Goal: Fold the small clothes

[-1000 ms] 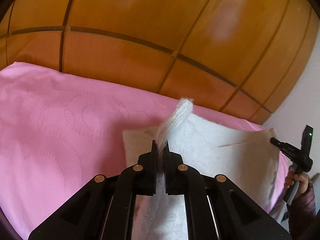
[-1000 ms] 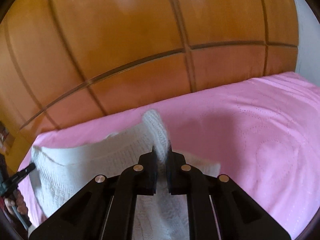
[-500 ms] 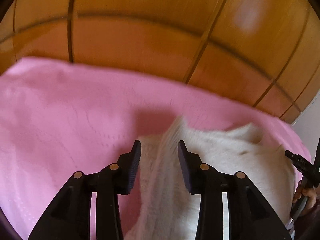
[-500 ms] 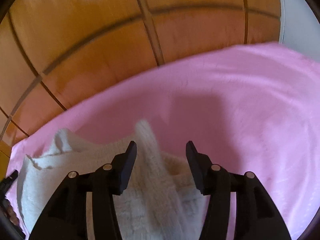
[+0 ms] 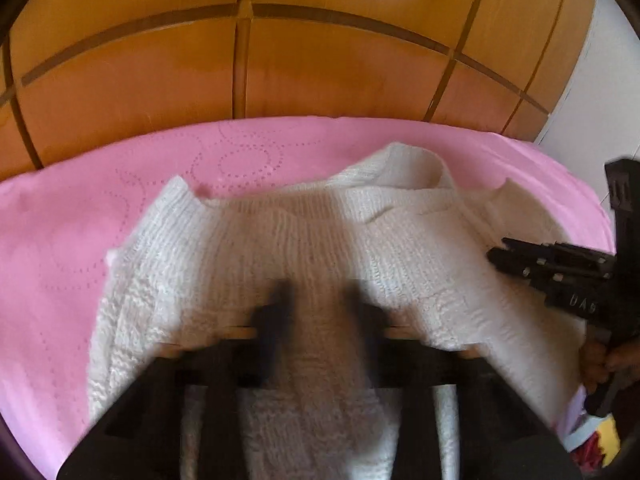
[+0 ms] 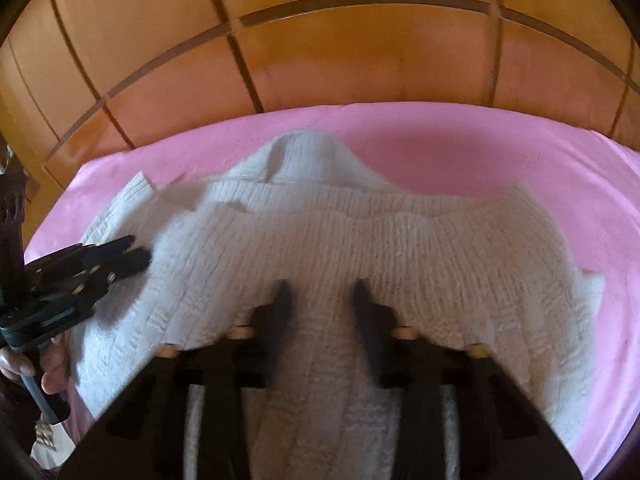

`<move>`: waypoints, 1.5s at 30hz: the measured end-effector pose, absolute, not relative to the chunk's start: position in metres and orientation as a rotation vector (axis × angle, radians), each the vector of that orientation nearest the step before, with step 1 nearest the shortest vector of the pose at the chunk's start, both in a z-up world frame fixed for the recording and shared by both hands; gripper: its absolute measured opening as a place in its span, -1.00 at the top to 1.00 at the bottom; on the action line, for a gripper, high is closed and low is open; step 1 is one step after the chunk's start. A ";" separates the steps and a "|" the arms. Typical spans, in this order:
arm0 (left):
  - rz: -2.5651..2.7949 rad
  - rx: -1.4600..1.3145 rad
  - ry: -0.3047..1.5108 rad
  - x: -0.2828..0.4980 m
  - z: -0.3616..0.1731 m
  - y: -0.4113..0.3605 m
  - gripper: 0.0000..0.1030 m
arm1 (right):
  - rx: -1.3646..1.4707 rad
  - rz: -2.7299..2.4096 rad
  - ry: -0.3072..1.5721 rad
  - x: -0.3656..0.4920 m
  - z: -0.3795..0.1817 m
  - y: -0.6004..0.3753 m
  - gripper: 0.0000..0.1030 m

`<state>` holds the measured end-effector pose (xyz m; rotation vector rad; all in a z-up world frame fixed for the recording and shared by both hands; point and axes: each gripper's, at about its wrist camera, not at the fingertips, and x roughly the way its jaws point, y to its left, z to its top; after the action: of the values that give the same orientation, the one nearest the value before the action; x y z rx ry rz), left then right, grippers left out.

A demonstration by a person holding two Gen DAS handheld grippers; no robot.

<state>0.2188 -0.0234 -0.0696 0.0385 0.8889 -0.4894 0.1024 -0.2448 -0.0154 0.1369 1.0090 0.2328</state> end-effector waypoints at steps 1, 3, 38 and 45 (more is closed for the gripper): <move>-0.487 0.019 0.876 0.219 -0.066 -0.022 0.91 | 0.137 0.240 1.004 0.103 -0.012 -0.244 0.89; -0.475 -0.019 0.830 0.222 -0.054 -0.017 0.93 | 0.113 0.235 0.976 0.101 -0.002 -0.241 0.91; -0.252 -0.424 0.885 0.127 -0.096 0.132 -0.56 | 0.437 -0.048 0.897 -0.040 -0.003 -0.375 -0.73; -0.304 -0.455 0.897 0.106 -0.098 0.125 -0.21 | 0.614 0.018 0.909 -0.075 -0.018 -0.376 -0.46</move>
<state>0.1062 0.1252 -0.0976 -0.4553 0.8966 -0.3040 -0.0753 -0.3757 -0.0185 0.6139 0.9095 0.0184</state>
